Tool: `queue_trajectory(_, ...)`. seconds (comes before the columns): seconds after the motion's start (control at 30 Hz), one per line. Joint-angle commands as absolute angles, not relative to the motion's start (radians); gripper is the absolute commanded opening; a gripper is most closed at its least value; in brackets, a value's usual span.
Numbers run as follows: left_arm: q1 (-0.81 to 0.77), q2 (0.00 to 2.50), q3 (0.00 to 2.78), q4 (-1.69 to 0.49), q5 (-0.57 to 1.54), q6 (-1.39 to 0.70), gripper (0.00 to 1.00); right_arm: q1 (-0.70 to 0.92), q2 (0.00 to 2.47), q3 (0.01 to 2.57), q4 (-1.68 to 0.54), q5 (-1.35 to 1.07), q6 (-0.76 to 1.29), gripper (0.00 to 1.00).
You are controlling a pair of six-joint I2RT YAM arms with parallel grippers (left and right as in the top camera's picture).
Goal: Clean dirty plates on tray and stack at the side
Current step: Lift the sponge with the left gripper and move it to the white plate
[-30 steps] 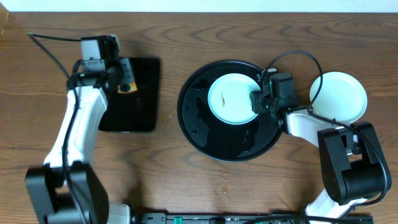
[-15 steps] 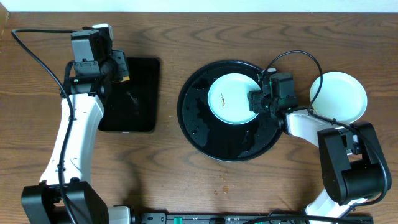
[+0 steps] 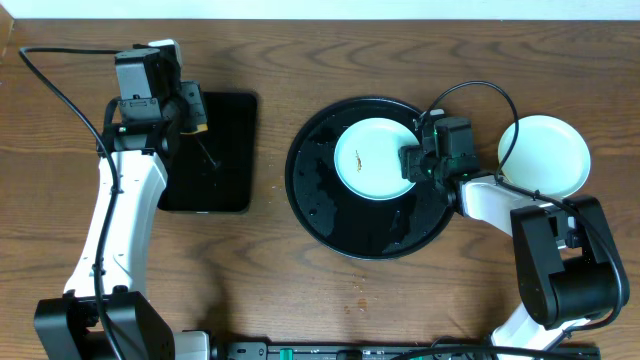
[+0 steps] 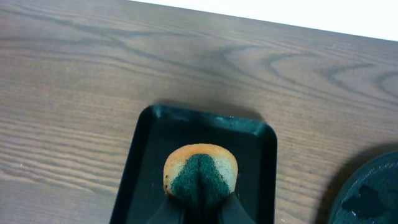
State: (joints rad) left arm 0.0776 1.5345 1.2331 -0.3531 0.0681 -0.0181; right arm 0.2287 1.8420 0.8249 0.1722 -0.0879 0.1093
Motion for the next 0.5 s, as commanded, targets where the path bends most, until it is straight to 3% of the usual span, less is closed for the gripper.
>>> queue_trajectory(0.0,0.080,1.516,1.242,-0.365,0.061,-0.014,0.07,0.220,1.863,0.824,0.172,-0.061,0.089,0.64)
queue_trajectory(0.2,0.080,1.523,1.294,-0.431,0.060,-0.029,0.07,0.219,1.863,0.833,0.159,-0.061,0.088,0.59)
queue_trajectory(0.43,0.080,1.684,1.577,-0.744,0.115,-0.085,0.07,0.211,1.863,0.865,0.097,-0.068,0.088,0.41)
queue_trajectory(0.47,0.079,1.714,1.618,-0.776,0.150,-0.084,0.07,0.210,1.863,0.865,0.096,-0.073,0.088,0.33)
